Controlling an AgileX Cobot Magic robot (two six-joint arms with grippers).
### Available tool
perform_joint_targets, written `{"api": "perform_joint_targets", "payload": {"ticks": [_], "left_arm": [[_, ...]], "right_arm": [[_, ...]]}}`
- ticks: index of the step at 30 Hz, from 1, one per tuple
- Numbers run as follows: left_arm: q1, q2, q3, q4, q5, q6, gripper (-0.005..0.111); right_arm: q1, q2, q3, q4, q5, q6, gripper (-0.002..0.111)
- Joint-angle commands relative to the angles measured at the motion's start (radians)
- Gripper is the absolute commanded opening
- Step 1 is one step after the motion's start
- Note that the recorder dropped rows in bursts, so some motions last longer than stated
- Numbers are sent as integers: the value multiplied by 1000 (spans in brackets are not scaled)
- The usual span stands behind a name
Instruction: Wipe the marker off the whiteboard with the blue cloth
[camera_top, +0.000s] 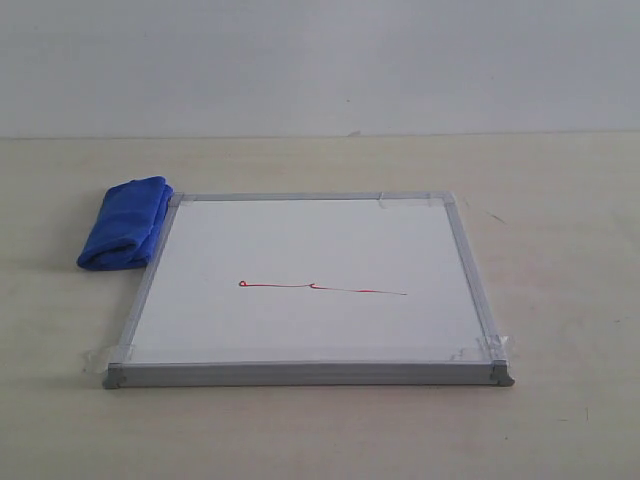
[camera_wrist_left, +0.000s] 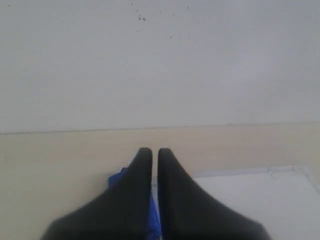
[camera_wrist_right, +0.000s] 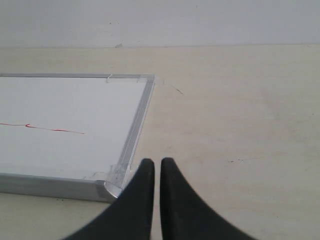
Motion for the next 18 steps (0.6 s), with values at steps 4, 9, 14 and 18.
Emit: {"api": "perform_joint_targets", "payload": {"ticks": [4, 9, 14, 18], "left_arm": [[2, 475, -306, 11, 209, 330, 4], [2, 620, -342, -80, 150, 330, 4], [2, 752, -342, -75, 115, 237, 12], [2, 877, -342, -78, 68, 228, 72]], "right_arm": [[-1, -5, -1, -5, -5, -4, 1], [-1, -5, -1, -5, -5, -4, 1], [-1, -5, -1, -5, -5, -4, 1], [-1, -5, -1, -5, -5, -4, 1]]}}
